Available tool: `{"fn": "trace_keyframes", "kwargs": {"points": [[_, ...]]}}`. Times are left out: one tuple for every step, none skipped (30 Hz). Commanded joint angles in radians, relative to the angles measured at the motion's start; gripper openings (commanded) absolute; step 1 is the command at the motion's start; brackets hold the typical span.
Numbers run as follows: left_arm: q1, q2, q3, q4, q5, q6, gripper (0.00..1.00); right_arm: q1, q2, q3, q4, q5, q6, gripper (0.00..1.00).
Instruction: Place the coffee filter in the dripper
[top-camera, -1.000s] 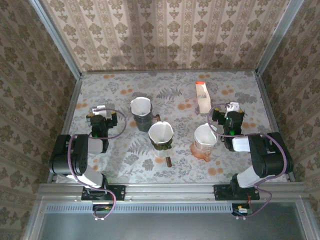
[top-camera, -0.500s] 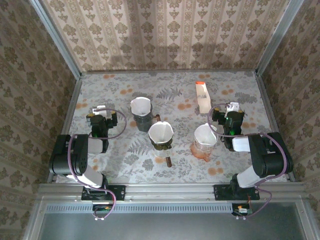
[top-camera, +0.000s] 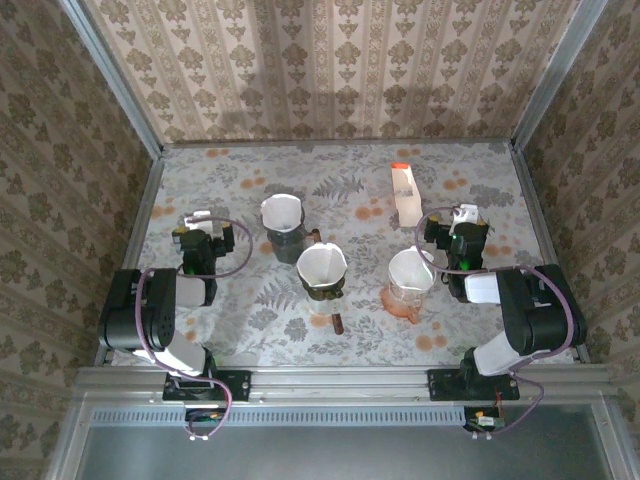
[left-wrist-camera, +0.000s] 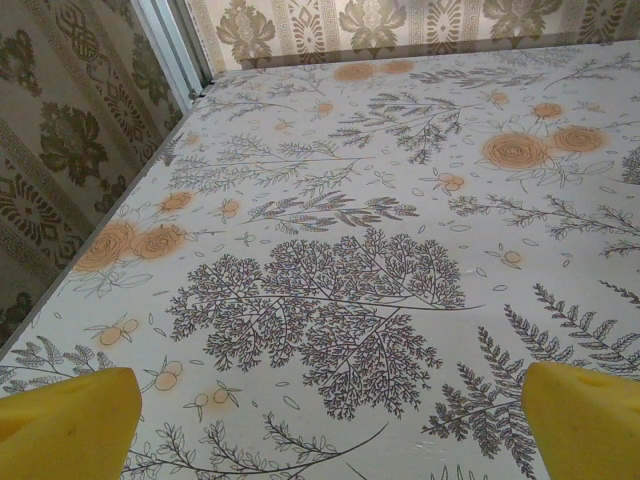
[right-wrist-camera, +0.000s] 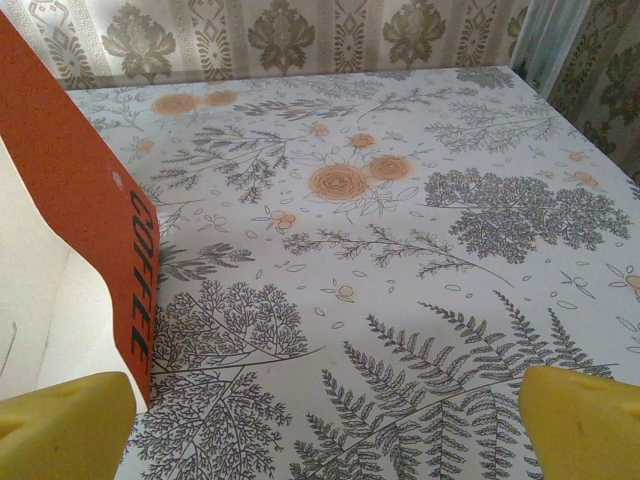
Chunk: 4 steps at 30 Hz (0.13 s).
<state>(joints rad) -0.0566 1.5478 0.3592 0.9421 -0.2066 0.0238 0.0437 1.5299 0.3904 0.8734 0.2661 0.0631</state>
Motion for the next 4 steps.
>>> {"fn": "trace_keyframes", "kwargs": {"points": [[0.006,0.003,0.021,-0.006,0.007,0.015,1.00,0.004,-0.001,-0.010,0.032,0.022,0.017,1.00],[0.006,0.003,0.021,-0.005,0.006,0.016,1.00,0.004,0.001,-0.010,0.032,0.022,0.017,1.00],[0.006,0.003,0.021,-0.005,0.007,0.016,1.00,0.004,-0.001,-0.010,0.032,0.022,0.017,1.00],[0.006,0.003,0.021,-0.005,0.007,0.016,1.00,0.004,0.000,-0.010,0.032,0.021,0.017,1.00]]}}
